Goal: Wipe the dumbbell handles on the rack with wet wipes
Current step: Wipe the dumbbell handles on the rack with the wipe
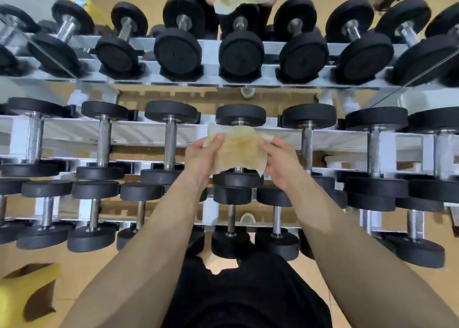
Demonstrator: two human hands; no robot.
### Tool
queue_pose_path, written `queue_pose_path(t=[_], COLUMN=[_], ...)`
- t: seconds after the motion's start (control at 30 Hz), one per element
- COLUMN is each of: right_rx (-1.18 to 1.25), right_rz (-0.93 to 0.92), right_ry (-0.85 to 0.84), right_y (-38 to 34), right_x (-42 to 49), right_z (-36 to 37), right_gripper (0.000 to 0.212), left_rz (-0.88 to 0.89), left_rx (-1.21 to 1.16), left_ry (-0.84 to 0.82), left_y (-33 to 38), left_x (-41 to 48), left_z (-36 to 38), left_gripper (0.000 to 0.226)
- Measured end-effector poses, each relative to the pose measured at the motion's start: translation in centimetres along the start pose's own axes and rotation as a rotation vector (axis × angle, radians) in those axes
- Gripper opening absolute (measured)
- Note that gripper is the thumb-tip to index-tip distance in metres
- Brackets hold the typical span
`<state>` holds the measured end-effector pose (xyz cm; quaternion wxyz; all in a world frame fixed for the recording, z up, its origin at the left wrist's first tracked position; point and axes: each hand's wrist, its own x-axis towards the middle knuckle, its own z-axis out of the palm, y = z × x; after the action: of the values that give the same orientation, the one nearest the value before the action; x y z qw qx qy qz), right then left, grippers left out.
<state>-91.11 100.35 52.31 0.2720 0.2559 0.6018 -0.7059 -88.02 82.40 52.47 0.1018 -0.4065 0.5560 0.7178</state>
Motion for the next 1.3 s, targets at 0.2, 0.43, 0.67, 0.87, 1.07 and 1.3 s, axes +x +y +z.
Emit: queue_pose_path(t=[0.2, 0.43, 0.67, 0.87, 1.07, 1.3], right_rx=[-0.112, -0.440, -0.773, -0.597, -0.183, 0.154], right_rz=[0.022, -0.165, -0.204, -0.061, 0.099, 0.335], right_ry=[0.105, 0.306, 0.641, 0.183, 0.087, -0.259], right_y=[0.0, 2.2, 3.7, 3.7, 3.6, 3.7], right_x=[5.6, 10.3, 10.3, 10.8, 14.4, 15.5], right_z=[-1.4, 0.3, 1.6, 6.4, 6.4, 4.5], right_gripper=[0.016, 0.038, 0.030, 0.046, 0.031, 0.020], left_rz=[0.027, 0.162, 0.236, 0.165, 0.180, 0.178], left_rx=[0.207, 0.460, 0.616, 0.450, 0.480, 0.477], left_ry=[0.123, 0.218, 0.396, 0.461, 0.454, 0.474], left_y=[-0.4, -2.8, -4.6, -7.5, -7.3, -7.7], left_x=[2.6, 8.8, 8.9, 6.3, 6.8, 7.0], left_z=[2.6, 2.7, 2.8, 4.5, 4.8, 4.8], left_gripper=[0.018, 0.017, 0.024, 0.008, 0.008, 0.019])
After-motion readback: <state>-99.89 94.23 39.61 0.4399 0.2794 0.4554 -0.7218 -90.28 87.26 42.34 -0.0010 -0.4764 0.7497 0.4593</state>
